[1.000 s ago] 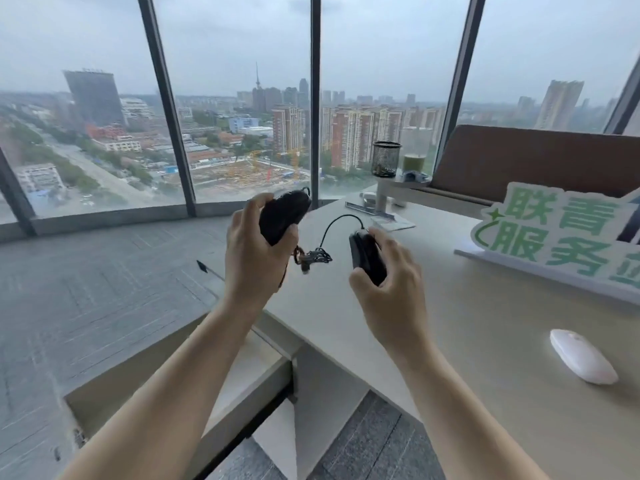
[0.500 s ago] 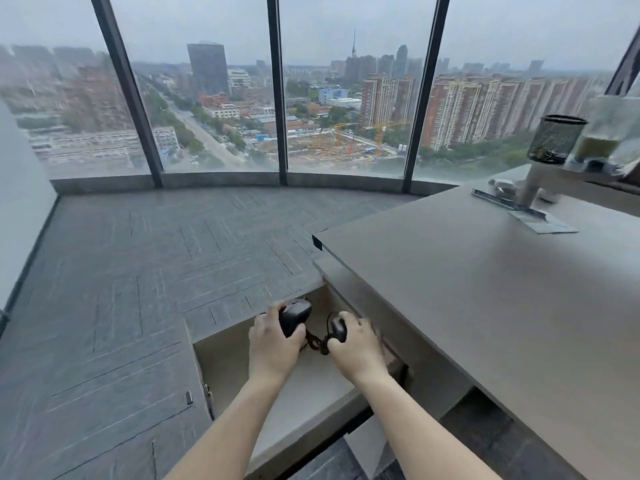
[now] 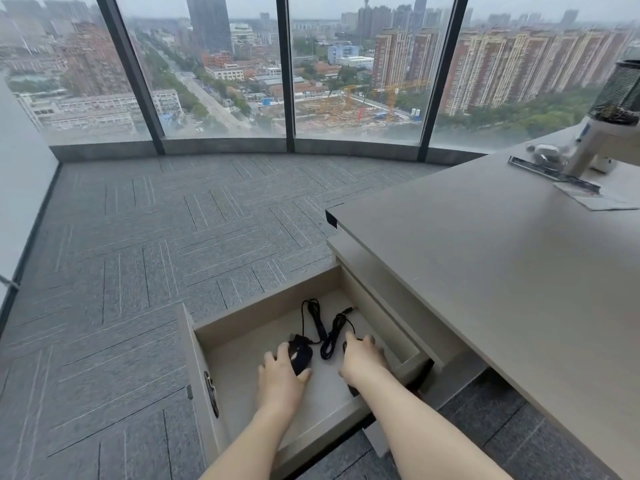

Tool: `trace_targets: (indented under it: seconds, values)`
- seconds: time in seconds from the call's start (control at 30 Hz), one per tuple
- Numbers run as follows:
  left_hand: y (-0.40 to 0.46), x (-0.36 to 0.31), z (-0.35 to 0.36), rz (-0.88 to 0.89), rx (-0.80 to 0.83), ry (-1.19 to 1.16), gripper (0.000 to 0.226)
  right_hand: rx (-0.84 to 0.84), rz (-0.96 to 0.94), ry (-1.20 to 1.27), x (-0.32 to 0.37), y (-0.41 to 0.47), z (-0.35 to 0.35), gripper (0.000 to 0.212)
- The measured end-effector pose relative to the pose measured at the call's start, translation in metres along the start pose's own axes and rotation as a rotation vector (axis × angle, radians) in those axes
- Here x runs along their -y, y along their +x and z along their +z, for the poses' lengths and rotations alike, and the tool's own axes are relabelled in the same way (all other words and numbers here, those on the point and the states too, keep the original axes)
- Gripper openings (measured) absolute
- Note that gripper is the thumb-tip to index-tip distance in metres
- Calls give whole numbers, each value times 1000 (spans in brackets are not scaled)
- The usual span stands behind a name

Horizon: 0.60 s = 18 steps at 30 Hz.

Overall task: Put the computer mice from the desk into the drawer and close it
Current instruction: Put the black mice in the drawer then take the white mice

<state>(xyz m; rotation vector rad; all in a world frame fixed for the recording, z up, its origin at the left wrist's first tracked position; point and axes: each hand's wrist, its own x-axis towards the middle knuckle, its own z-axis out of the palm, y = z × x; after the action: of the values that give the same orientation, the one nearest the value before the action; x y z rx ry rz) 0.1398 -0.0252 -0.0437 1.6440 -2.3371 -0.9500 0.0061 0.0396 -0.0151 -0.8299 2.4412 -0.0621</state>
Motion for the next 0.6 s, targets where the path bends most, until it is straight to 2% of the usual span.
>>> trace_targets:
  seconds: [0.17,0.3,0.4,0.47,0.6]
  values:
    - [-8,-26,-29,95,-81,-152,45,-260,-166,182,-10,-38,-31,45]
    - [-37,-89,-53,321,-149,-285,34,-498,-323,361,-35,-100,-72,37]
    - [-77,-150,-56,516,-140,-377,29,-720,-385,422,-71,-149,-104,31]
    - [-110,-191,-47,636,-103,-429,27,-841,-366,428,-107,-178,-122,26]
    - [-186,-267,-8,817,57,-444,24,-1041,-195,404,-205,-230,-141,22]
